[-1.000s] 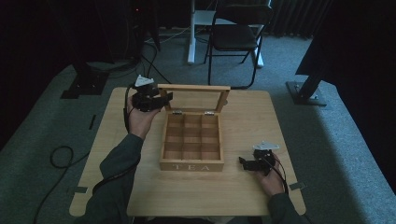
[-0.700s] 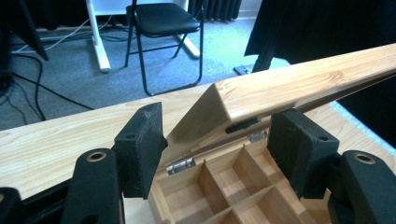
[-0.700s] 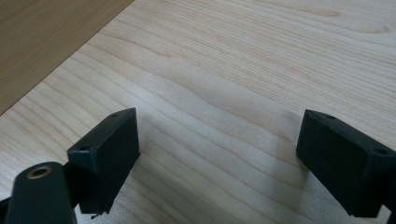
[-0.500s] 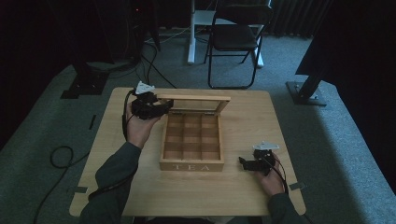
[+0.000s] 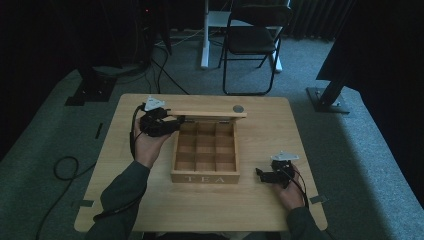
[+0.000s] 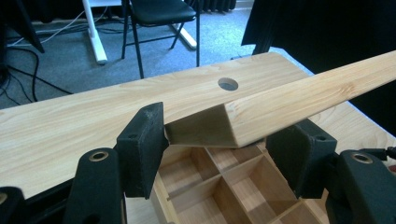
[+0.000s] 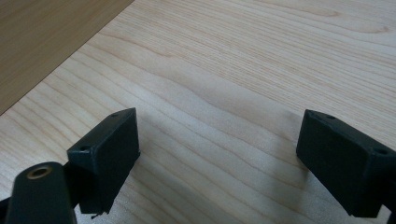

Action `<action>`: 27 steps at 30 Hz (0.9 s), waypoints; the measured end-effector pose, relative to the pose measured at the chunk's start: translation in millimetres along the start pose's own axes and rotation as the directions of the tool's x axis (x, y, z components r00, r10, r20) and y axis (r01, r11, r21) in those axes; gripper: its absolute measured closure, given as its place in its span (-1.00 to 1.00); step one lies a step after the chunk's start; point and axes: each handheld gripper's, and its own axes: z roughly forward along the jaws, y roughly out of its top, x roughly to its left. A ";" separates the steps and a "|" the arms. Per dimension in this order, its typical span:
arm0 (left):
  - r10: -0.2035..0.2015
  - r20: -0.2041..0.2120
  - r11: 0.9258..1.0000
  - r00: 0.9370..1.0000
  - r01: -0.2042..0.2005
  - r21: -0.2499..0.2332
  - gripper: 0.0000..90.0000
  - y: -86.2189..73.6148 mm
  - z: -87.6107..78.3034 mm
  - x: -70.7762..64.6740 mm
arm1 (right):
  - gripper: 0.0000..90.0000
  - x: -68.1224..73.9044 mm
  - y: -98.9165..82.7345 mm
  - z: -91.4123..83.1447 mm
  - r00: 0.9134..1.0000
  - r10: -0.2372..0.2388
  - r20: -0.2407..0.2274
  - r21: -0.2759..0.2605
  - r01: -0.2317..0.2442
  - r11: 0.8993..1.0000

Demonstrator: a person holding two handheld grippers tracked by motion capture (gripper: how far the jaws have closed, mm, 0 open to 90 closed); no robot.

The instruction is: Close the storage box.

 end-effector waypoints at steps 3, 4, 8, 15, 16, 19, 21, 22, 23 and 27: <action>-0.003 -0.002 1.000 1.000 0.003 0.003 -0.16 -3.0 -1.2 -1.6 | -0.72 0.0 0.0 0.1 1.000 0.000 0.001 -0.001 0.000 1.000; -0.004 -0.003 1.000 1.000 0.004 0.004 -0.16 -4.0 -1.5 -2.1 | -0.72 0.1 0.0 0.1 1.000 0.001 0.001 -0.001 -0.001 1.000; -0.001 -0.005 1.000 1.000 0.001 0.008 -0.16 -7.7 -3.0 -3.6 | -0.72 0.0 0.0 0.1 1.000 0.000 0.001 -0.001 0.000 1.000; -0.002 -0.002 1.000 1.000 0.002 0.011 -0.17 -16.8 -5.2 -6.0 | -0.72 0.1 0.0 0.0 1.000 0.000 0.001 0.000 0.000 1.000; -0.002 0.000 1.000 1.000 0.002 0.013 -0.17 -18.3 -5.6 -6.0 | -0.72 0.1 0.0 0.0 1.000 0.001 0.001 0.000 -0.001 1.000; -0.006 0.007 1.000 1.000 0.006 0.020 -0.18 -22.3 -6.5 -6.6 | -0.72 0.1 0.0 0.0 1.000 0.001 0.000 0.000 -0.001 1.000; -0.006 0.007 1.000 1.000 0.006 0.023 -0.18 -24.4 -7.0 -7.5 | -0.72 0.1 0.0 0.0 1.000 0.000 0.001 0.000 0.000 1.000; -0.006 0.007 1.000 1.000 0.005 0.025 -0.18 -25.4 -7.3 -7.9 | -0.72 0.1 0.0 0.0 1.000 0.000 0.000 0.000 0.000 1.000; -0.003 0.005 1.000 1.000 0.003 0.028 -0.18 -26.4 -7.6 -8.0 | -0.72 0.0 0.0 0.0 1.000 -0.001 0.000 0.000 0.001 1.000; -0.012 0.009 0.999 1.000 0.012 0.031 -0.19 -32.2 -8.4 -9.2 | -0.72 0.1 0.0 0.0 1.000 0.000 0.000 0.000 0.000 1.000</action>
